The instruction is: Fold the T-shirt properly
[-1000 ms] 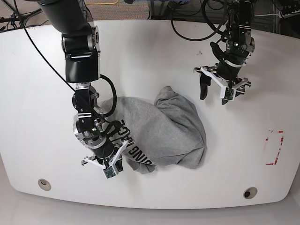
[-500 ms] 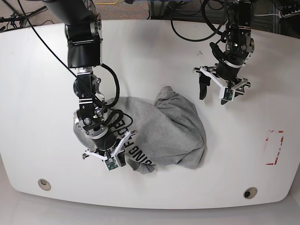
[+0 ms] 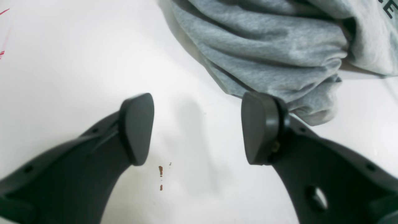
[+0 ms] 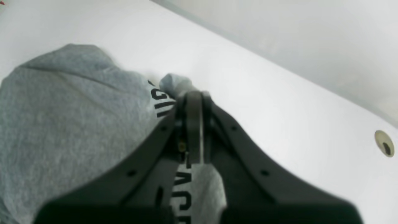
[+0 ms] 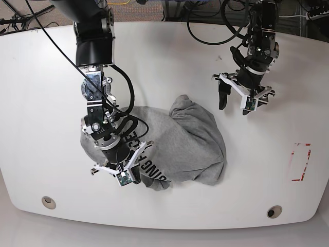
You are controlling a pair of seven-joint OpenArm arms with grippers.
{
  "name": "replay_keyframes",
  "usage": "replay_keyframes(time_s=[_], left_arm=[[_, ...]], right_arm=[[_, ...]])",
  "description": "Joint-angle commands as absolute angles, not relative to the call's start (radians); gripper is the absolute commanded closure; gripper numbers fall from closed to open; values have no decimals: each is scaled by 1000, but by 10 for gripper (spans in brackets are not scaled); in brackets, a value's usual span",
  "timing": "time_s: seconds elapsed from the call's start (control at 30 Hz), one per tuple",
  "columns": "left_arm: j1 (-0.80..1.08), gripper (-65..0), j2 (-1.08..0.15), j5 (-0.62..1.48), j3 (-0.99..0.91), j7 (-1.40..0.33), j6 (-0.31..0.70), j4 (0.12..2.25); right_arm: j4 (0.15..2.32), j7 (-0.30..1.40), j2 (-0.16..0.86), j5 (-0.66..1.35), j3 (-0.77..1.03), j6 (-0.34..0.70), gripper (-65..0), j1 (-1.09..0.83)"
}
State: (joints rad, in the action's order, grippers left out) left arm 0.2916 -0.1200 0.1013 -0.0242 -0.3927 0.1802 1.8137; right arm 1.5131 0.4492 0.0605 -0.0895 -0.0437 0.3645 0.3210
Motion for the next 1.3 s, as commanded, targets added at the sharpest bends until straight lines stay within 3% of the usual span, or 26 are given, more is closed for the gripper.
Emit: replay_keyframes(time_s=[0.0,0.1,0.23,0.37,0.77,1.27], left_arm=[[287,-407,-122,107,-27,-367,182,1826],[286,-417,-124,107,-25,-364,182,1833],[287,-418,-123,108,-24,-366,179,1836],[284,-423,-122,107,-26,-363,183,1837],[281,-426,-125,109,-26,-360,185,1830],[284,-431,-127,106,-33,-362,204,1837]], right_arm=[[1468,431,56,-87,-25,329,-98,369],[1385,428,54,-83,-24,295,-334,406],[1327,412,53,-80,-16,292,-442,421],[1271,379,50,-71,-6,307,-460,424],[1140,309,49,-73,-4,312,-426,468],[787,207,68,-62,23,388,-486,664]])
